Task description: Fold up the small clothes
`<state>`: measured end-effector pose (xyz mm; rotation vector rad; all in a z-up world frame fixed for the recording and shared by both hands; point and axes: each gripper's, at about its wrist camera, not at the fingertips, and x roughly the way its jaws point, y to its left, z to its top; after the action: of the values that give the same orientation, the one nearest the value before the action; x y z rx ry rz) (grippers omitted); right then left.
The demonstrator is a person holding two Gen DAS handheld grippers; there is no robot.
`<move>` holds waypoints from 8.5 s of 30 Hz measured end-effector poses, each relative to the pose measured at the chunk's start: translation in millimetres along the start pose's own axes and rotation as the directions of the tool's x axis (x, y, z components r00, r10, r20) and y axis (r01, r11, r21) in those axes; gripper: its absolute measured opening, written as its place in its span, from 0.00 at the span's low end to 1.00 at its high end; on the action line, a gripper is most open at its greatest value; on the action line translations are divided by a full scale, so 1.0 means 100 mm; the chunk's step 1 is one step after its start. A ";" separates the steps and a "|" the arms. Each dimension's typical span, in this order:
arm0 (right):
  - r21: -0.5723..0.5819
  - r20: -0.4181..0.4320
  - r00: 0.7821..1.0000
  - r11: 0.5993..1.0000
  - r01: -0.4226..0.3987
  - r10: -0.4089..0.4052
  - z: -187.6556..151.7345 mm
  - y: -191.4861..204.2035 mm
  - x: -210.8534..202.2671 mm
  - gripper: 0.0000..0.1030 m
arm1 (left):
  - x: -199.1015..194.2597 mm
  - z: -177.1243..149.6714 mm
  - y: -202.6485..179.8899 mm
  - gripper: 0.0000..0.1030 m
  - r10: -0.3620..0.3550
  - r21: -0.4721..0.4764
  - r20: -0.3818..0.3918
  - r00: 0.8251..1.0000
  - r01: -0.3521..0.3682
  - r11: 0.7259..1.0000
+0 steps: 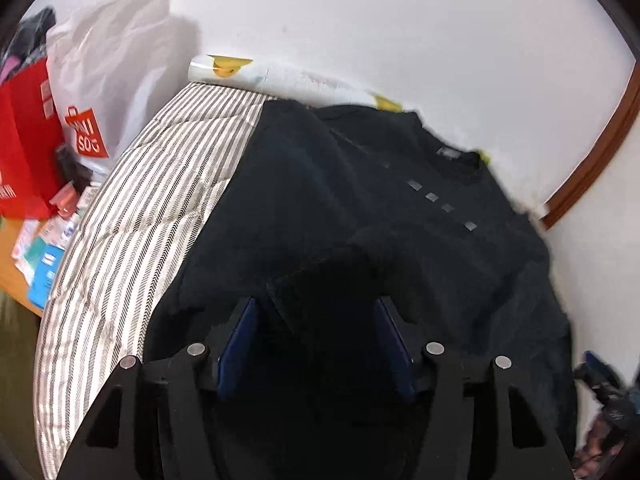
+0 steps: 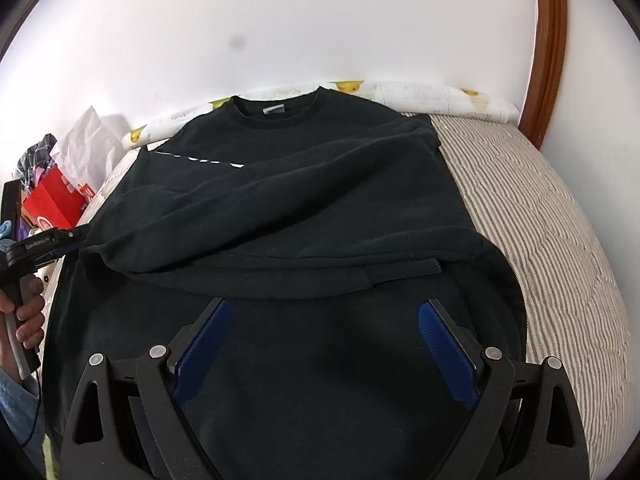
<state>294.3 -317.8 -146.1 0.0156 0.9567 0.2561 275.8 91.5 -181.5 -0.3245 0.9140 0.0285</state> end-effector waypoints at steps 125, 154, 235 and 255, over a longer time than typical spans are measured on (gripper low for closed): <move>0.086 0.083 0.996 0.996 0.024 -0.031 -1.41 -0.78 -0.96 0.09 | -1.51 -1.88 0.11 0.06 0.025 -0.029 0.041 0.999 -0.024 0.999; 0.101 0.315 0.949 0.993 -0.065 0.030 -0.11 -0.68 -1.16 0.09 | -1.66 -0.63 0.00 0.06 -0.021 -0.046 0.301 0.953 0.036 0.998; 0.373 0.040 0.997 0.924 -0.081 0.071 0.01 -1.56 0.36 0.24 | -0.24 -0.49 0.49 0.08 0.021 -0.282 0.091 0.996 0.006 0.959; 0.296 0.089 0.995 0.954 -0.058 0.033 -0.69 -1.58 -0.73 0.19 | -0.99 -1.35 0.21 0.07 0.025 -0.183 0.069 0.997 -0.012 0.983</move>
<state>231.4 -494.4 -147.1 0.3242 0.9050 0.1505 106.9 84.0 -185.8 -0.4827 0.8455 0.1414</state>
